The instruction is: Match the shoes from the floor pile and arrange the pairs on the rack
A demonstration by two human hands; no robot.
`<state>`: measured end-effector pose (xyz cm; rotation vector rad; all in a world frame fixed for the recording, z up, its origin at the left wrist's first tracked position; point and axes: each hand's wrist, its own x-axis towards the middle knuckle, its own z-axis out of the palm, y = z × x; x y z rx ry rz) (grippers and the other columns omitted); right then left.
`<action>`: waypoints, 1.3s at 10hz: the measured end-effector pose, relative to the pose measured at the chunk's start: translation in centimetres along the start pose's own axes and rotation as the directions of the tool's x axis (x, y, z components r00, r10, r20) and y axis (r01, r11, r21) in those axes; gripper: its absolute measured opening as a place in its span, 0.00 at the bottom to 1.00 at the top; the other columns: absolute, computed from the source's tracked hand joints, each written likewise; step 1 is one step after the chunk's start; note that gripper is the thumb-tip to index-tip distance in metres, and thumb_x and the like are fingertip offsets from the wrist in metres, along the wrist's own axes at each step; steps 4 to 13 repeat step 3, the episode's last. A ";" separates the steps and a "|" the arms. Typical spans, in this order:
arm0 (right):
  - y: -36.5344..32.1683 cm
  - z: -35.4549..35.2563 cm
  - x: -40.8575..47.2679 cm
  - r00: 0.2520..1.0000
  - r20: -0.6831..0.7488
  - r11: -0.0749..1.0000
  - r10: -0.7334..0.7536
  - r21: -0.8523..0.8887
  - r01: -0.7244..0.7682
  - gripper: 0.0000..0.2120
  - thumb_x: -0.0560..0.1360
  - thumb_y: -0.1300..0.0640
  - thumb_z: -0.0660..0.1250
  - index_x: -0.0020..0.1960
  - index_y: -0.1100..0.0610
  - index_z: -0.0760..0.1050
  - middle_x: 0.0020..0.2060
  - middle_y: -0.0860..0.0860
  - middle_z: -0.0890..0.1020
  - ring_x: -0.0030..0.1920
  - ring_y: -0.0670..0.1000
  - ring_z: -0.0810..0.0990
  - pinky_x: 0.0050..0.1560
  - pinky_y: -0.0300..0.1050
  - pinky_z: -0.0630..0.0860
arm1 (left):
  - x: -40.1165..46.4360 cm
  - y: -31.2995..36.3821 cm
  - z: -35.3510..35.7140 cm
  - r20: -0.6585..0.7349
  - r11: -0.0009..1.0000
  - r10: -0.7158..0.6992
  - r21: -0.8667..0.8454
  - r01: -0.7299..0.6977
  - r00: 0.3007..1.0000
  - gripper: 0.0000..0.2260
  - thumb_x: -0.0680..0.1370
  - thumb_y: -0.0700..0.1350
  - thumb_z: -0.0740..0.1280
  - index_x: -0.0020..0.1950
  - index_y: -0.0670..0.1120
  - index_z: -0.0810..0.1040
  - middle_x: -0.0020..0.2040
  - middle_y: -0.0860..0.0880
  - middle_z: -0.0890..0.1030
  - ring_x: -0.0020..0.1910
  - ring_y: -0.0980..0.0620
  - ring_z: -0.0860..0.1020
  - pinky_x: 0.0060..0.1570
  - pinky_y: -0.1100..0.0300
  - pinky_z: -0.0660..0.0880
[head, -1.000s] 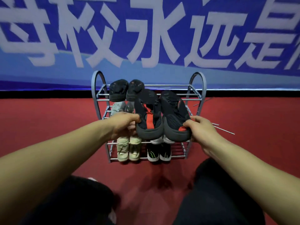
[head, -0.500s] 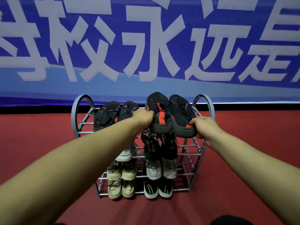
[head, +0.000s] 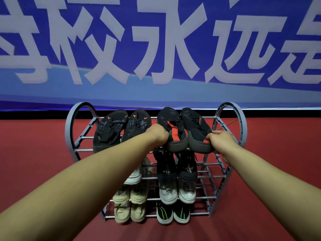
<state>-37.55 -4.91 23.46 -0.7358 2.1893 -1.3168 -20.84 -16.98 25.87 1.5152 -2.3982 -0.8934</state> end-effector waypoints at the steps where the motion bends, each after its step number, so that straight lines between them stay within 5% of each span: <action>1: -0.2 -0.2 -0.5 0.998 0.054 0.984 -0.045 -0.171 0.054 0.11 0.77 0.55 0.61 0.38 0.58 0.75 0.34 0.56 0.78 0.34 0.56 0.74 0.39 0.49 0.69 | -0.1 0.0 0.1 0.061 0.999 0.043 0.021 -0.045 0.997 0.12 0.80 0.40 0.57 0.38 0.42 0.74 0.43 0.41 0.78 0.45 0.44 0.73 0.46 0.54 0.73; 2: -1.4 -0.8 -0.6 0.996 0.087 0.946 -0.020 -0.321 0.047 0.16 0.75 0.45 0.59 0.45 0.59 0.74 0.41 0.58 0.77 0.39 0.57 0.74 0.40 0.48 0.69 | -0.4 0.6 -0.4 0.044 0.991 0.069 0.108 -0.073 0.997 0.15 0.80 0.41 0.57 0.33 0.43 0.68 0.35 0.44 0.72 0.43 0.43 0.71 0.42 0.56 0.67; 3: -3.0 -1.1 0.3 0.979 -0.052 0.848 -0.197 -0.510 0.144 0.26 0.72 0.43 0.59 0.65 0.56 0.73 0.60 0.60 0.77 0.58 0.62 0.76 0.57 0.53 0.75 | -0.3 0.8 -2.0 -0.132 0.972 0.182 0.171 -0.159 0.974 0.11 0.78 0.45 0.59 0.53 0.42 0.77 0.54 0.41 0.79 0.54 0.40 0.77 0.49 0.54 0.71; 13: -3.0 -1.1 0.3 0.979 -0.052 0.848 -0.197 -0.510 0.144 0.26 0.72 0.43 0.59 0.65 0.56 0.73 0.60 0.60 0.77 0.58 0.62 0.76 0.57 0.53 0.75 | -0.3 0.8 -2.0 -0.132 0.972 0.182 0.171 -0.159 0.974 0.11 0.78 0.45 0.59 0.53 0.42 0.77 0.54 0.41 0.79 0.54 0.40 0.77 0.49 0.54 0.71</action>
